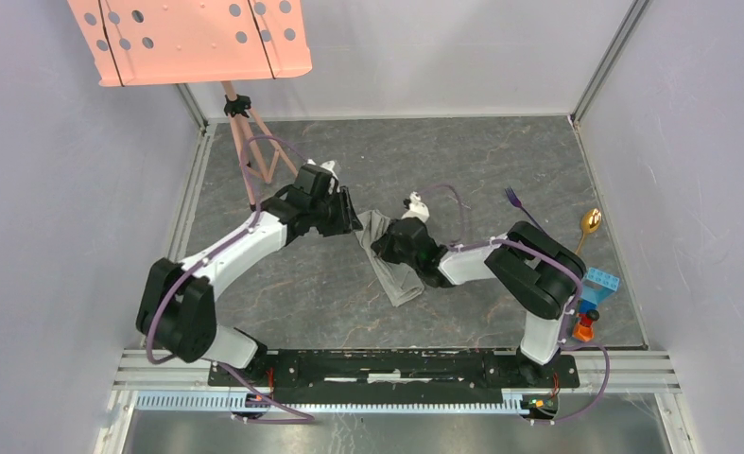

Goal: Fold the napkin into a case and place the utensils inside
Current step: Fold the 2/3-rectangle-folded napkin at the center of the board.

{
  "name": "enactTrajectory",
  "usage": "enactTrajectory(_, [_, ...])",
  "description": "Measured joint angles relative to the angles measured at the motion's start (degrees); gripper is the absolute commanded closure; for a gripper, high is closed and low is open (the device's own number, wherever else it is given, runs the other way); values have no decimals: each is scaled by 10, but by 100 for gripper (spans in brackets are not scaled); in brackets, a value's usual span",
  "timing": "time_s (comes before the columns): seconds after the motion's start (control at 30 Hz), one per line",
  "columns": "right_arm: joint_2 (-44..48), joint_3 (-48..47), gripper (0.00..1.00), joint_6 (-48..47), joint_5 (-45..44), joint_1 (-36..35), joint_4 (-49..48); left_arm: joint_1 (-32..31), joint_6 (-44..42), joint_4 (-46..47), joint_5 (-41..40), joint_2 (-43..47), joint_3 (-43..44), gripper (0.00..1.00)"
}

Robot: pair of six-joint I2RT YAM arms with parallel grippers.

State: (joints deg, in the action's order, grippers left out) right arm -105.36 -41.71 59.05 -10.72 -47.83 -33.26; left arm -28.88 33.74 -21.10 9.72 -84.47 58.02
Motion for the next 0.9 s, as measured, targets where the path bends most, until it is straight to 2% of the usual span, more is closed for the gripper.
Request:
enactTrajectory(0.27, [-31,-165,82,-154,-93,-40,245,33,1,-87,-58,156,-3,47])
enactTrajectory(0.47, [-97,-305,58,-251,-184,-86,399,58,10,-160,-137,319,-4,43])
enactTrajectory(0.53, [-123,-354,49,-279,-206,-99,447,60,14,-179,-154,356,-5,43])
enactTrajectory(0.67, [-170,-439,39,-339,-242,-123,528,60,17,-205,-173,405,-15,44])
enactTrajectory(0.8, [-169,-460,29,-403,-246,-136,556,60,24,-216,-173,428,-40,44])
enactTrajectory(0.9, [-138,-435,20,-446,-222,-137,540,60,29,-222,-171,439,-67,44])
